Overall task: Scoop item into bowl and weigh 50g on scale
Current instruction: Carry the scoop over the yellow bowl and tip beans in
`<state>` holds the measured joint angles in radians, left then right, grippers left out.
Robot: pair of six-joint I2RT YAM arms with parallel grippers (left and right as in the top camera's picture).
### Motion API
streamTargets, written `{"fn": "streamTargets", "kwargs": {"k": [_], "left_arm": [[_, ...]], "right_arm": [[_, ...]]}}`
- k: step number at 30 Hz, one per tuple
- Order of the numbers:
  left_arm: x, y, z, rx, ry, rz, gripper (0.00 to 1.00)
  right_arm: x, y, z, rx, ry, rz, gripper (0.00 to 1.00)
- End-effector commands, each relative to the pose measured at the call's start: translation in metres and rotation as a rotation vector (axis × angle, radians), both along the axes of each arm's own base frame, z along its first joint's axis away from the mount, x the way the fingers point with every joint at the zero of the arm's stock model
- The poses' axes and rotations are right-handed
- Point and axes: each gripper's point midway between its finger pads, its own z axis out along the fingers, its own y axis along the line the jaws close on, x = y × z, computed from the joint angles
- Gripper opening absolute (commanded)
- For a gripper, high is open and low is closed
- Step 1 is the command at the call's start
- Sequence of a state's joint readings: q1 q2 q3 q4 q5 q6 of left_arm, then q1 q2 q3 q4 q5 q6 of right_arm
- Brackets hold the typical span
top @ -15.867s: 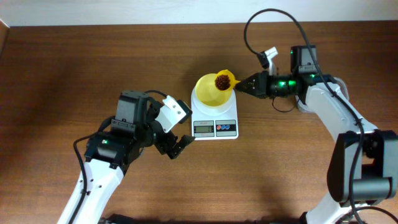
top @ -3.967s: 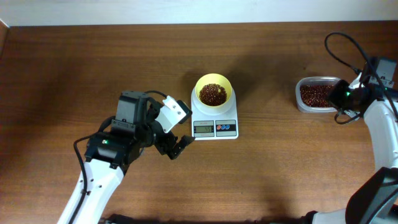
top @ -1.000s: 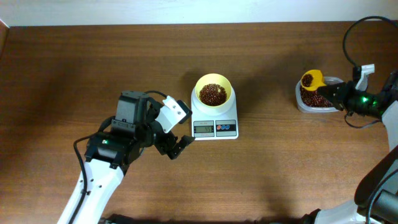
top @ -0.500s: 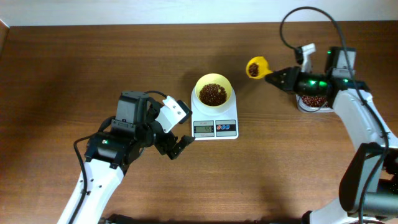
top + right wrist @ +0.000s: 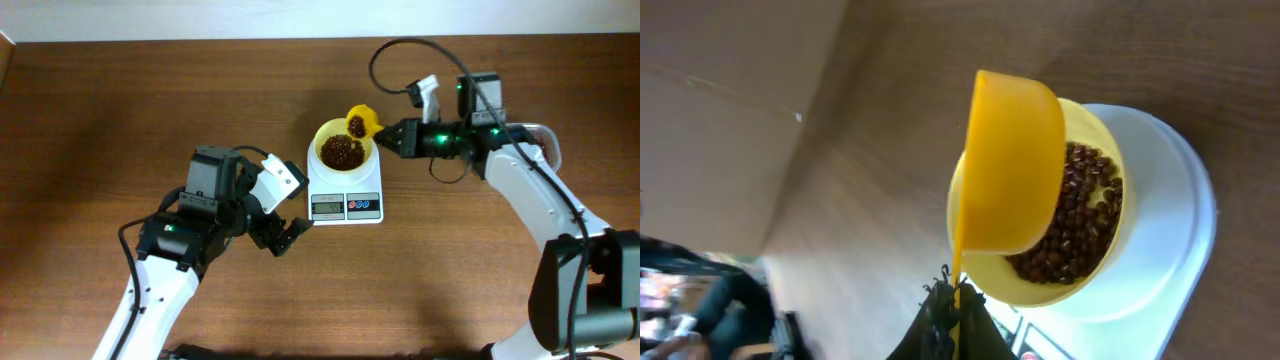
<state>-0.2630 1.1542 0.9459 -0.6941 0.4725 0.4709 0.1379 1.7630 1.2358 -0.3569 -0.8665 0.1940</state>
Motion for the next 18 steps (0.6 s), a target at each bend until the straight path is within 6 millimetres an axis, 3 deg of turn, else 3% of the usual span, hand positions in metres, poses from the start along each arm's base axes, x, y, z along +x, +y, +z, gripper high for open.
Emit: {"fn": "streamTargets", "kwargs": {"k": [1, 18], "left_arm": [[-0.0018, -0.0013, -0.0021, -0.015, 0.017, -0.001, 0.99], [-0.0018, -0.0013, -0.002, -0.015, 0.017, -0.001, 0.99]], "right_arm": [[0.0014, 0.0063, -0.0095, -0.093, -0.105, 0.052, 0.04], [0.0011, 0.0075, -0.0116, -0.232, -0.427, 0.266, 0.04]]}}
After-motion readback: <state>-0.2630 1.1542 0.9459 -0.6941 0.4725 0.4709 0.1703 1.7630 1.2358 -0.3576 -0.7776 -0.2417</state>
